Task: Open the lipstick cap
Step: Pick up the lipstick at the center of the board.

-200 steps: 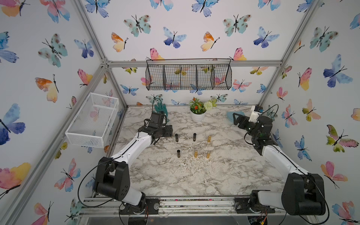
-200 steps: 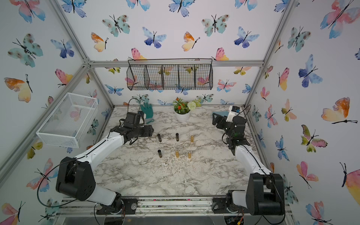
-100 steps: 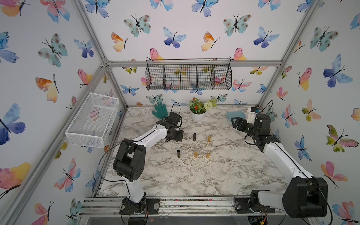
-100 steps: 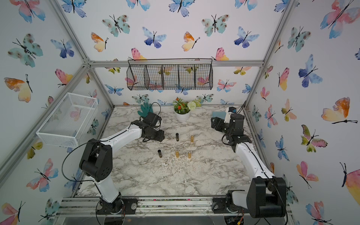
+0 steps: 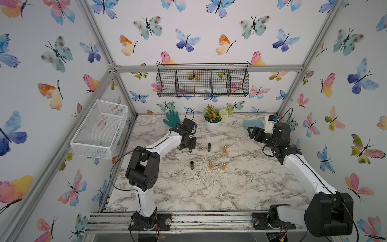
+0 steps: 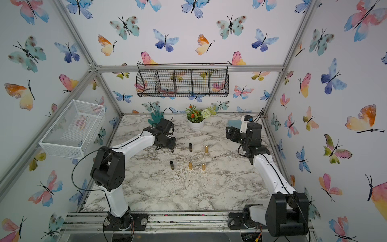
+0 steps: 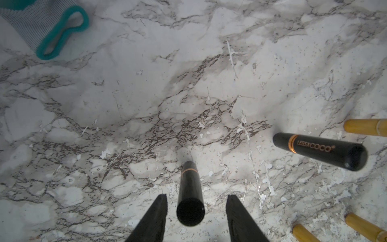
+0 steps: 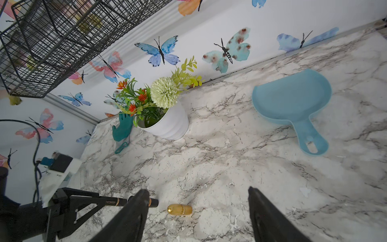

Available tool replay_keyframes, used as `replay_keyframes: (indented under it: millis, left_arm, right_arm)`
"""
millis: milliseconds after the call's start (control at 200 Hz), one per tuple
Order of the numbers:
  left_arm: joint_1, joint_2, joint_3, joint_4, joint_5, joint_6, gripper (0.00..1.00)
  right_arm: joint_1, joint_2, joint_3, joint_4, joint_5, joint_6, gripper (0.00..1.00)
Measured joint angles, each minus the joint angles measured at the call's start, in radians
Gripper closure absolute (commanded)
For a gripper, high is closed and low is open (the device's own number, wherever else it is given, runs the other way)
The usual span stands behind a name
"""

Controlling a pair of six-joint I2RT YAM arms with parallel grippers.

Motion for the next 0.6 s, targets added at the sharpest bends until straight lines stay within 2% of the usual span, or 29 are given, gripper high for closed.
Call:
replay_keyframes:
  millis: [275,601]
  left_arm:
    - [0.000,0.039,0.009,-0.001,0.000,0.002,0.61]
    - [0.000,0.039,0.010,-0.013,-0.015,0.007,0.84]
  right_arm:
    - [0.000,0.010,0.000,0.000,0.000,-0.003,0.26]
    - [0.002,0.048,0.000,0.002,-0.011,-0.003,0.27]
